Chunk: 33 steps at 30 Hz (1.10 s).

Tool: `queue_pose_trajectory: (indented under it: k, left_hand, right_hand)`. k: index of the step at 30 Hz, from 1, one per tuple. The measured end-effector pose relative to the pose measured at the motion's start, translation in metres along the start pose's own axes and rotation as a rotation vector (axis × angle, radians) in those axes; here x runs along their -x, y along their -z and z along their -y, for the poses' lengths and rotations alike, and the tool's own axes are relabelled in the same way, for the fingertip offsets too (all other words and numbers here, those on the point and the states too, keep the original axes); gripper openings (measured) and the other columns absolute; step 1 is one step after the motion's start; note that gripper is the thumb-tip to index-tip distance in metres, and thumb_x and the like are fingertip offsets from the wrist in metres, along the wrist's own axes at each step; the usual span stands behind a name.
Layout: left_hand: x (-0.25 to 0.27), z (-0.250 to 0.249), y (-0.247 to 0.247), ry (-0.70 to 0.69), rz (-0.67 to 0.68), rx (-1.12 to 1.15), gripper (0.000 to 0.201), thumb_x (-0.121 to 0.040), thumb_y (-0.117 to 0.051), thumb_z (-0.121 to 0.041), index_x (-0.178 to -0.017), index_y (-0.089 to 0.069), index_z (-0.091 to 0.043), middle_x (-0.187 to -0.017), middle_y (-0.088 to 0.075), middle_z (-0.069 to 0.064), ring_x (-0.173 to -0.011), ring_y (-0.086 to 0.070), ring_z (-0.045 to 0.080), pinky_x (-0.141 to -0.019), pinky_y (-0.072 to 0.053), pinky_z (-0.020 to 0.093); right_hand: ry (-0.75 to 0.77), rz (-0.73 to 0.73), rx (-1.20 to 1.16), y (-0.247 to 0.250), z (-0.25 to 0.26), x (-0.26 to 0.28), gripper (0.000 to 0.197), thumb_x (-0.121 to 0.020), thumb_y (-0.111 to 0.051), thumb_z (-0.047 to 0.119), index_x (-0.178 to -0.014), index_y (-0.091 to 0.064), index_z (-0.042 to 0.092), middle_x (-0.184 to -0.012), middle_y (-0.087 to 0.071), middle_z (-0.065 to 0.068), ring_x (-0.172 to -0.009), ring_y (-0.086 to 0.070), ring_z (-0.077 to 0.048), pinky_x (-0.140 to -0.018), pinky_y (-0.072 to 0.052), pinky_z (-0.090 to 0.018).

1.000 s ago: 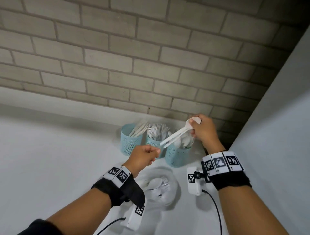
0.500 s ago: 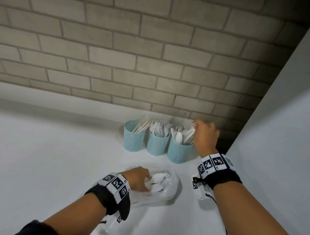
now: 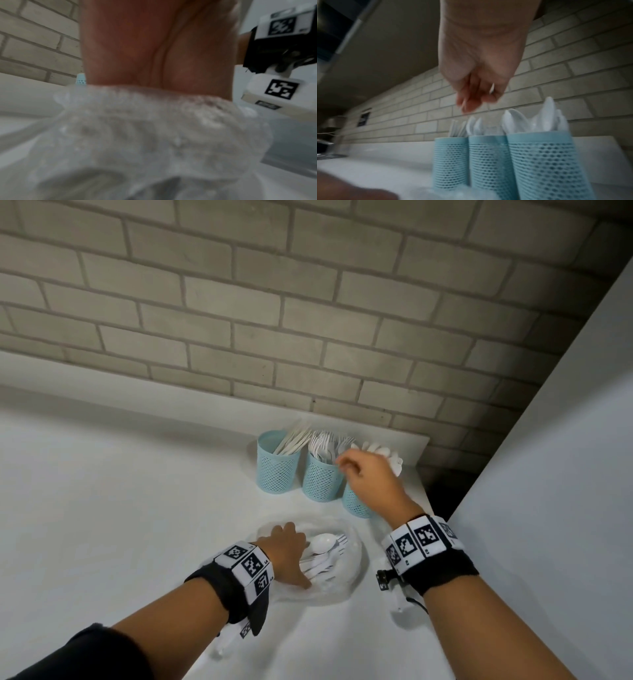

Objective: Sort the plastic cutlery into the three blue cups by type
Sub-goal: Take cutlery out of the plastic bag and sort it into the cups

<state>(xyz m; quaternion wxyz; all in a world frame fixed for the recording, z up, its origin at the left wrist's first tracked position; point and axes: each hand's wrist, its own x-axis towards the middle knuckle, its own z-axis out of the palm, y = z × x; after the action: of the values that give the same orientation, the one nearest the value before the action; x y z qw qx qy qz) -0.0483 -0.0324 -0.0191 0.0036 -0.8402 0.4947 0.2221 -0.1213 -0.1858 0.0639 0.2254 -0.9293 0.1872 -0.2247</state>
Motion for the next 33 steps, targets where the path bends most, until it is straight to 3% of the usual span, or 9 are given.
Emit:
queue_pose_trajectory:
  k: [3,5,11,17,22,25,27,30,33]
  left_hand:
    - [0.000,-0.005,0.000,-0.003,-0.030,0.003,0.071,-0.076,-0.066,-0.044,-0.133,-0.037,-0.013,-0.131,-0.035,0.007,-0.124,-0.036,0.028,-0.097,-0.043,0.043]
    - [0.001,-0.009,-0.002,-0.031,-0.046,-0.029,0.069,-0.077,-0.066,-0.040,-0.131,-0.036,-0.012,-0.130,-0.036,0.009,-0.121,-0.038,0.030,-0.094,-0.045,0.043]
    - [0.005,-0.017,-0.011,-0.006,-0.116,-0.172,0.067,-0.080,-0.064,-0.040,-0.132,-0.035,-0.008,-0.129,-0.035,0.011,-0.117,-0.040,0.031,-0.090,-0.048,0.041]
    - [0.008,-0.020,-0.011,-0.072,-0.182,-0.170,0.070,-0.080,-0.066,-0.037,-0.132,-0.029,-0.010,-0.131,-0.029,0.013,-0.108,-0.049,0.033,-0.078,-0.043,0.035]
    - [0.010,-0.020,-0.015,-0.082,-0.185,-0.251,0.055,-0.086,-0.061,-0.019,-0.131,-0.033,-0.008,-0.127,-0.038,0.012,-0.106,-0.051,0.030,-0.076,-0.045,0.036]
    - [0.012,-0.019,-0.017,-0.073,-0.190,-0.306,0.048,-0.089,-0.053,-0.008,-0.132,-0.032,-0.003,-0.126,-0.041,0.015,-0.107,-0.052,0.031,-0.078,-0.046,0.037]
    - [0.013,-0.016,-0.012,-0.107,-0.197,-0.301,0.042,-0.094,-0.047,-0.014,-0.131,-0.034,-0.001,-0.126,-0.045,0.017,-0.109,-0.053,0.033,-0.083,-0.045,0.039]
    - [0.012,-0.004,0.000,-0.146,-0.159,-0.197,0.041,-0.096,-0.045,-0.027,-0.129,-0.042,-0.003,-0.126,-0.052,0.016,-0.114,-0.054,0.032,-0.092,-0.043,0.037]
    - [0.010,0.009,0.010,-0.173,-0.101,-0.054,0.037,-0.094,-0.048,-0.024,-0.125,-0.051,-0.005,-0.127,-0.056,0.012,-0.116,-0.053,0.027,-0.098,-0.043,0.034]
  right_hand:
    - [-0.077,0.483,0.089,-0.013,0.013,0.010,0.026,-0.092,-0.047,0.009,-0.104,-0.069,0.015,-0.109,-0.068,-0.003,-0.094,-0.063,-0.017,-0.088,-0.049,-0.028]
    - [-0.102,0.594,0.251,-0.023,0.013,0.017,0.027,-0.092,-0.046,0.011,-0.105,-0.069,0.014,-0.113,-0.066,-0.004,-0.101,-0.061,-0.020,-0.091,-0.048,-0.031]
    - [-0.133,0.560,0.663,-0.039,0.008,0.036,0.029,-0.091,-0.047,0.012,-0.116,-0.060,0.012,-0.126,-0.044,-0.013,-0.120,-0.036,-0.032,-0.097,-0.038,-0.041]
    - [-0.329,0.617,0.422,-0.038,0.004,0.044,0.044,-0.093,-0.044,0.008,-0.136,-0.045,0.017,-0.135,-0.035,-0.015,-0.120,-0.047,-0.033,-0.100,-0.040,-0.036]
    - [-0.370,0.690,0.271,-0.036,0.002,0.050,0.064,-0.091,-0.041,0.000,-0.149,-0.022,0.021,-0.147,-0.033,-0.015,-0.131,-0.041,-0.028,-0.105,-0.035,-0.034]
    - [-0.396,0.680,0.197,-0.033,0.002,0.052,0.068,-0.089,-0.039,-0.005,-0.149,-0.021,0.021,-0.152,-0.030,-0.008,-0.135,-0.036,-0.024,-0.107,-0.034,-0.032]
    - [-0.410,0.662,0.171,-0.029,0.001,0.052,0.067,-0.088,-0.039,-0.006,-0.148,-0.025,0.020,-0.153,-0.029,-0.006,-0.137,-0.033,-0.023,-0.109,-0.032,-0.031]
    - [-0.446,0.597,0.078,-0.025,-0.004,0.051,0.062,-0.086,-0.036,-0.010,-0.142,-0.039,0.019,-0.148,-0.036,-0.008,-0.119,-0.050,-0.023,-0.091,-0.047,-0.028]
    - [-0.516,0.547,-0.045,-0.022,-0.006,0.049,0.061,-0.085,-0.032,-0.010,-0.135,-0.049,0.021,-0.142,-0.044,-0.007,-0.109,-0.055,-0.022,-0.070,-0.048,-0.023]
